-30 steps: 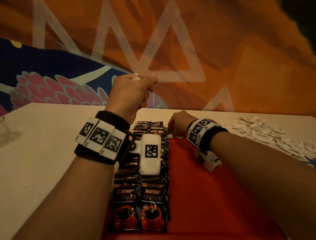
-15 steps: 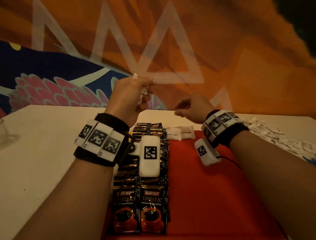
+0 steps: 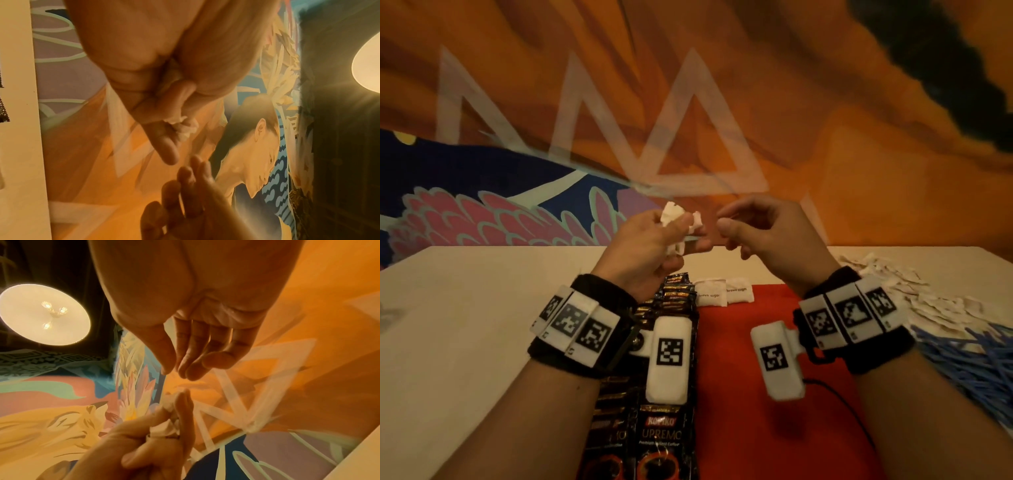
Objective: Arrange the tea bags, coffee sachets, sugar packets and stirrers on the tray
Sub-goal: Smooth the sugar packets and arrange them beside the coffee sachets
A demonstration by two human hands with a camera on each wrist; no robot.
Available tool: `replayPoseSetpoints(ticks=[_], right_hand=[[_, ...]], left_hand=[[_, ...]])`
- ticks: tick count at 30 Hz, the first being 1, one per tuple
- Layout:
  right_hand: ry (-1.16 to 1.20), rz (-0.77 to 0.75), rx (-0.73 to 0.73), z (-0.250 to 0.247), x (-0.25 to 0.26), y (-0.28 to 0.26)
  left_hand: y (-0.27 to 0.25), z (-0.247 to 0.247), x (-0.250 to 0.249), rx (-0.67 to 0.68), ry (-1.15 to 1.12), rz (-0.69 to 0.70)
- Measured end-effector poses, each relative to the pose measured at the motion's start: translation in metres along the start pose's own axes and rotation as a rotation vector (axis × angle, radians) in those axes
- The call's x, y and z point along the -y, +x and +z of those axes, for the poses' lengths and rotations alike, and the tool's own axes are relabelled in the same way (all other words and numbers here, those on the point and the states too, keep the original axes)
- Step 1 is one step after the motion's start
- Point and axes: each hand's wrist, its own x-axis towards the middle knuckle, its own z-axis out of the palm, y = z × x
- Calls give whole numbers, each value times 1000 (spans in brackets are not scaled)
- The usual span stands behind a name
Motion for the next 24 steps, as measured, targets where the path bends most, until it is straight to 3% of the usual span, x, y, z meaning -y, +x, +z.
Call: replayPoseSetpoints(ticks=[5,10,21,24], right_hand=[[-1,26,7,4,2,-3],[48,83,-17,4,-3,-2],[262,105,-124,7,-2,-4],[282,135,-86,8,0,-5]], left_hand=[[-1,6,5,18,150,56],[-1,7,6,53,90,52],[2,12,10,-95,85,200],[4,13,12,-149,98,262]])
